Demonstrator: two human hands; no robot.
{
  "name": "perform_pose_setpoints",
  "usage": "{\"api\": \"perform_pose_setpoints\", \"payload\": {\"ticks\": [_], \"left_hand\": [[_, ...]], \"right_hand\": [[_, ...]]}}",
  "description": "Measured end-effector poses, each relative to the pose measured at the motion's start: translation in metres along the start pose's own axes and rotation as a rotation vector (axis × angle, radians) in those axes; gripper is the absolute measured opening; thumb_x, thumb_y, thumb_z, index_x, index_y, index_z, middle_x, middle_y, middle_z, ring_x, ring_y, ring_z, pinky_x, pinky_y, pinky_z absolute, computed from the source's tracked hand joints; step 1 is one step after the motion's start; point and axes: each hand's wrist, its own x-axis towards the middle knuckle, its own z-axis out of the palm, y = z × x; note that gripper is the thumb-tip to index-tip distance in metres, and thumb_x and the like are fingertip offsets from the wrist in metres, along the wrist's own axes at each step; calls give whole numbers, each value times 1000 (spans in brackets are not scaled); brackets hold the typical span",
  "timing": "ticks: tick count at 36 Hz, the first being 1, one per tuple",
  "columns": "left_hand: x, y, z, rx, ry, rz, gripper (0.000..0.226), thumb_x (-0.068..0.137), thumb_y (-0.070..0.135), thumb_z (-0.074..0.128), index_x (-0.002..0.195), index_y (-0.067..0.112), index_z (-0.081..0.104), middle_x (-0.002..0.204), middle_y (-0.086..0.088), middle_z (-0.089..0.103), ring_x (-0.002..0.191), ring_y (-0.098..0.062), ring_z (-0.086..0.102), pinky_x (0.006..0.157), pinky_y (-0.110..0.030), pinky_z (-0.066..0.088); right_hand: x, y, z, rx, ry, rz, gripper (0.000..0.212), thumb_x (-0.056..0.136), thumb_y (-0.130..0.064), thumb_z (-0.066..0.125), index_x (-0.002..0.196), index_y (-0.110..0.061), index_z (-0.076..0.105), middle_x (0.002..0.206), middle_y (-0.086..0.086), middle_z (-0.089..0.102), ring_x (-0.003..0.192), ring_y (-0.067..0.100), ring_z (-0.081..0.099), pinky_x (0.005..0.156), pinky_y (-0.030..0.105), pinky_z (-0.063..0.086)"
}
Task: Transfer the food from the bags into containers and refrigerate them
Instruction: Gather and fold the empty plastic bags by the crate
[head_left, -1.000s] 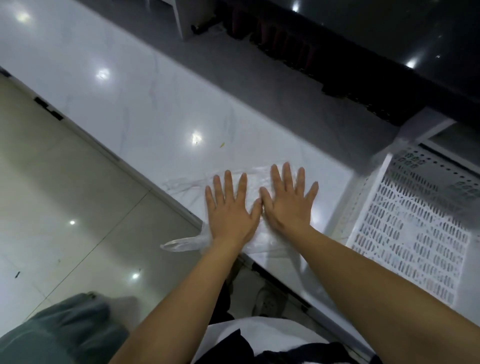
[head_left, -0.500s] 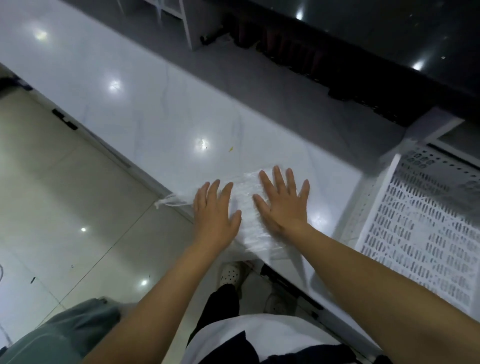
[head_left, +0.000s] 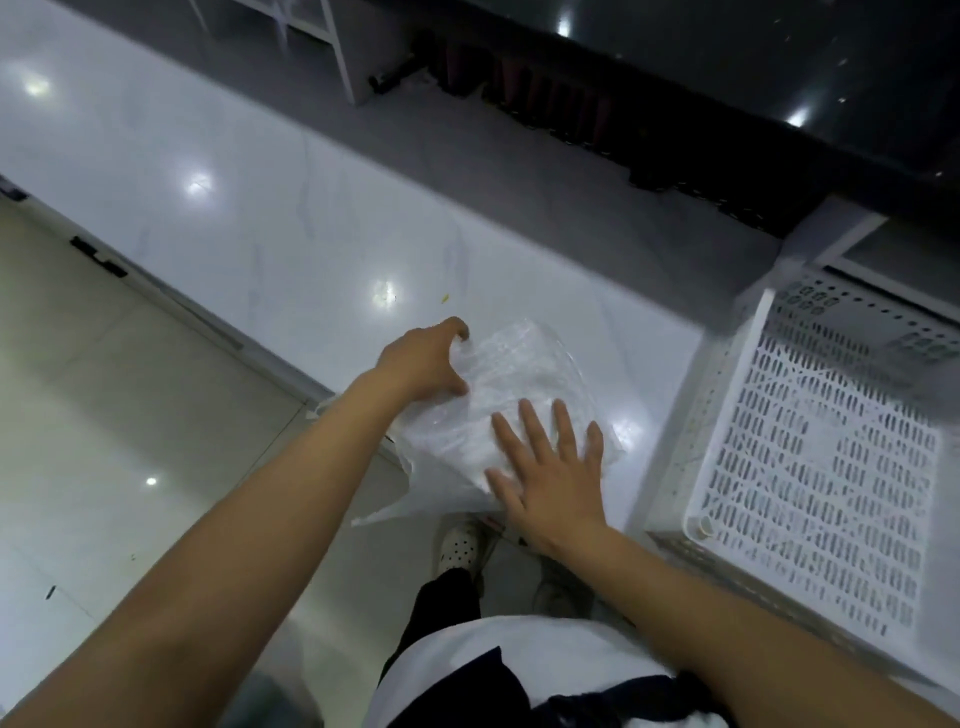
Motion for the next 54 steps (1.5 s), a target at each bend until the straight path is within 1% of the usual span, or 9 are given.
{"api": "perform_pose_setpoints", "payload": {"ticks": [12, 16, 19, 22, 29, 34, 40, 46, 54], "left_hand": [[-49, 38, 5, -75, 202, 182, 51, 89, 6, 60, 133, 30, 61, 87, 11, 45, 79, -14, 49, 70, -25, 36], [-76, 50, 30, -24, 210, 251, 55, 92, 6, 54, 138, 36, 54, 100, 9, 41, 75, -15, 50, 62, -25, 40], [-92, 53, 52, -20, 221, 295, 61, 88, 1, 55, 140, 35, 53, 111, 5, 46, 69, -14, 44, 58, -25, 37], [-103, 56, 72, -17, 204, 302, 63, 86, -1, 59, 140, 31, 55, 119, -1, 49, 72, -16, 45, 61, -26, 35], [-106, 55, 103, -36, 73, 253, 55, 94, 45, 59, 145, 36, 44, 128, 0, 43, 102, -18, 54, 86, -28, 46], [-103, 59, 113, 40, 104, 276, 49, 94, 40, 57, 141, 30, 50, 123, -3, 49, 104, -23, 52, 89, -33, 45], [-105, 68, 113, -221, 591, 151, 29, 91, 5, 59, 113, 16, 72, 116, -4, 65, 110, -28, 52, 92, -33, 40], [-80, 73, 139, -12, 344, -43, 55, 106, 37, 16, 160, 25, 7, 169, 0, -1, 155, -21, -7, 125, -41, -6], [-81, 49, 149, 137, 355, -31, 64, 103, 53, 13, 161, 25, 6, 168, 1, -1, 155, -22, -8, 123, -45, -11]], "right_hand": [[18, 19, -1, 146, 107, -133, 61, 99, -63, 8, 156, -44, 12, 168, -8, 4, 154, 22, -9, 119, 57, -10], [14, 26, -5, 668, 302, -59, 53, 100, -33, 39, 152, -23, 30, 167, 0, 9, 154, 23, 8, 123, 45, 10], [9, 26, -12, 1029, 414, 45, 75, 94, -13, 43, 149, -47, 7, 165, -12, -6, 152, 5, 4, 120, 23, 12], [9, 24, -17, 1196, 458, 135, 83, 88, -8, 38, 151, -49, 1, 167, -5, 3, 152, 4, 5, 123, 28, 11], [8, 25, -36, 1574, 511, 425, 58, 93, -30, 34, 150, -26, 41, 156, -11, 39, 139, -2, 38, 121, 35, 28], [5, 16, -55, 1021, 675, 222, 43, 101, -33, 39, 143, -30, 48, 155, -21, 31, 147, -4, 21, 122, 24, 20], [27, 25, -37, 220, 251, 97, 52, 107, -38, 23, 158, -35, 15, 168, -3, -5, 154, 22, -12, 123, 51, -3], [36, 31, 0, 55, 102, 233, 58, 101, -53, -1, 156, -38, -13, 166, -4, -17, 151, 20, -23, 118, 52, -18], [43, 38, 2, 17, 140, 191, 61, 101, -54, -1, 158, -34, -10, 166, -6, -16, 151, 19, -21, 120, 52, -13]]}}
